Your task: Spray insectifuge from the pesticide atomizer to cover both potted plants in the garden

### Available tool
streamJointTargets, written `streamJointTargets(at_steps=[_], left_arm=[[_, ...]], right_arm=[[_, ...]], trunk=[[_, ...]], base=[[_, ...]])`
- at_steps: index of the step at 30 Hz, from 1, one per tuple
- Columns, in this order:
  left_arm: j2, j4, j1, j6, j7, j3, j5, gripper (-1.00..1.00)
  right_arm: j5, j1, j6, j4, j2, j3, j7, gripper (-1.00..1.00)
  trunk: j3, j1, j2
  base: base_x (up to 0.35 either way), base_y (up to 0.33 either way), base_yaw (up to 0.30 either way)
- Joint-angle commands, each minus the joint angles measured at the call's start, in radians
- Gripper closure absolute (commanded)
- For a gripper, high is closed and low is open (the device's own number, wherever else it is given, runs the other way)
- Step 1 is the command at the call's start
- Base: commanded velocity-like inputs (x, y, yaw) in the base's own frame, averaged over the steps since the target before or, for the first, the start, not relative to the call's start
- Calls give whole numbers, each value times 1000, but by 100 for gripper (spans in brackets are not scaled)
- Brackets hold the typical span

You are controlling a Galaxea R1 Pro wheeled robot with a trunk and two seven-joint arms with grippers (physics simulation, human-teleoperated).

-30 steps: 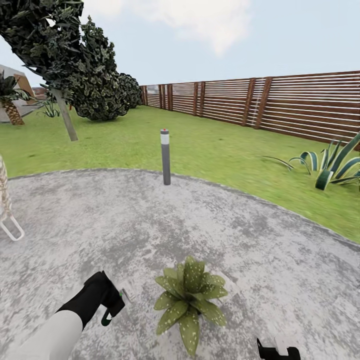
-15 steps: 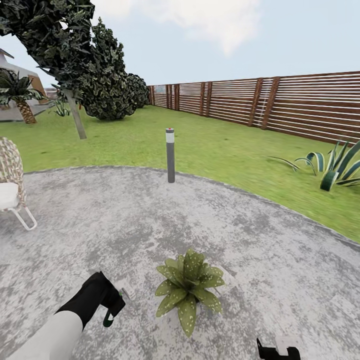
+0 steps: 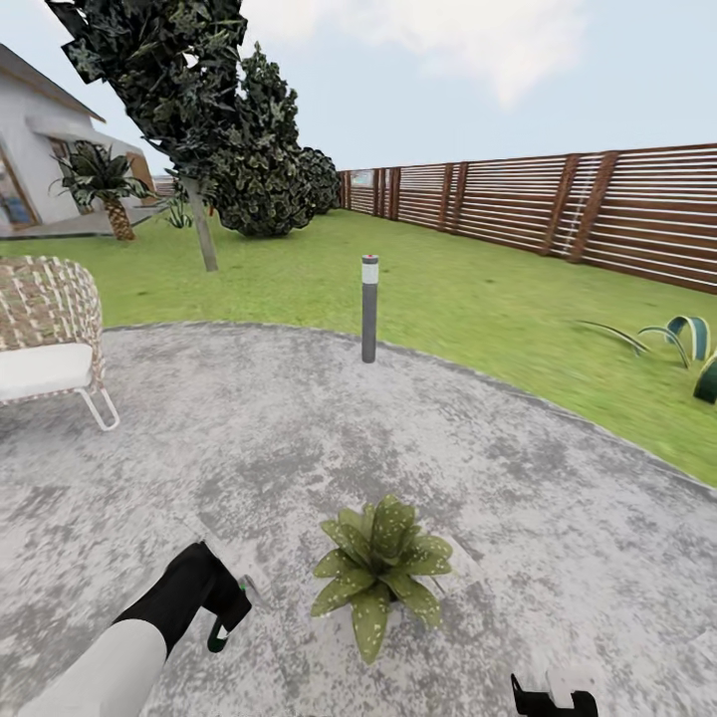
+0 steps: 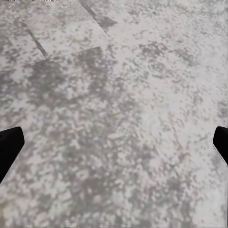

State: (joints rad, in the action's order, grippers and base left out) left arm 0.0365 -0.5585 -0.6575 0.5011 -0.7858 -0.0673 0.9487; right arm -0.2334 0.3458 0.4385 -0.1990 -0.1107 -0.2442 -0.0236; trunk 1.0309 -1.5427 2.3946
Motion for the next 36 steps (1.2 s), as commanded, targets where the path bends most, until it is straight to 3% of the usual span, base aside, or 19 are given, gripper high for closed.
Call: streamJointTargets(at_steps=[1, 10, 12, 14, 15, 16, 17, 18, 22, 24, 27, 33, 36], left_arm=[[-1, -1, -1, 5, -7, -5, 5, 100], [1, -2, 1, -1, -9, -11, 4, 100], [0, 11, 2, -71, -11, -10, 2, 100], [4, 62, 2, -187, -16, -10, 3, 100], [14, 81, 2, -230, -18, -10, 3, 100], [27, 95, 2, -320, -21, -10, 4, 100], [30, 99, 2, -371, -22, -10, 5, 100], [33, 102, 2, -419, -24, -4, 9, 100], [32, 102, 1, -472, -74, 7, 15, 100], [31, 101, -4, -497, -113, 7, 15, 100], [45, 96, 7, -499, -127, 12, 34, 100], [77, 83, 9, -492, -138, 8, 39, 100], [74, 72, 9, -491, -138, 6, 39, 100]], right_arm=[[-11, 1, 3, 1, 0, -6, -2, -100], [-12, 1, 2, -5, -1, -4, 0, -100], [-40, 1, 2, -22, -3, -1, 4, -100], [-176, 1, 2, -110, -4, 16, 8, -100], [-276, 1, 2, -153, -2, 38, 9, -100], [-364, 1, 0, -174, 3, 54, 61, -100], [-388, 3, -1, -181, 5, 59, 159, -100], [-407, 13, -1, -203, 7, 62, 378, -100], [-419, 27, -1, -254, 17, 65, 629, -100], [-437, 33, -2, -288, 27, 83, 710, -100], [-433, 31, 4, -293, 43, 77, 701, -100], [-426, 30, 24, -327, 36, 57, 733, -100], [-425, 30, 7, -344, 36, 57, 732, -100]], trunk=[[1, 0, 0], [1, 0, 0], [1, 0, 0], [1, 0, 0], [1, 0, 0], [1, 0, 0], [1, 0, 0], [1, 0, 0], [1, 0, 0], [1, 0, 0], [1, 0, 0], [1, 0, 0], [1, 0, 0]], base=[[-4, -271, 277], [0, -145, 134], [0, -4, 3], [0, -1, 0], [0, 0, 0], [0, 0, 0], [0, 0, 0], [0, 0, 0], [0, 0, 0], [0, 0, 0], [0, 0, 0], [0, 0, 0], [-233, 0, 0]])
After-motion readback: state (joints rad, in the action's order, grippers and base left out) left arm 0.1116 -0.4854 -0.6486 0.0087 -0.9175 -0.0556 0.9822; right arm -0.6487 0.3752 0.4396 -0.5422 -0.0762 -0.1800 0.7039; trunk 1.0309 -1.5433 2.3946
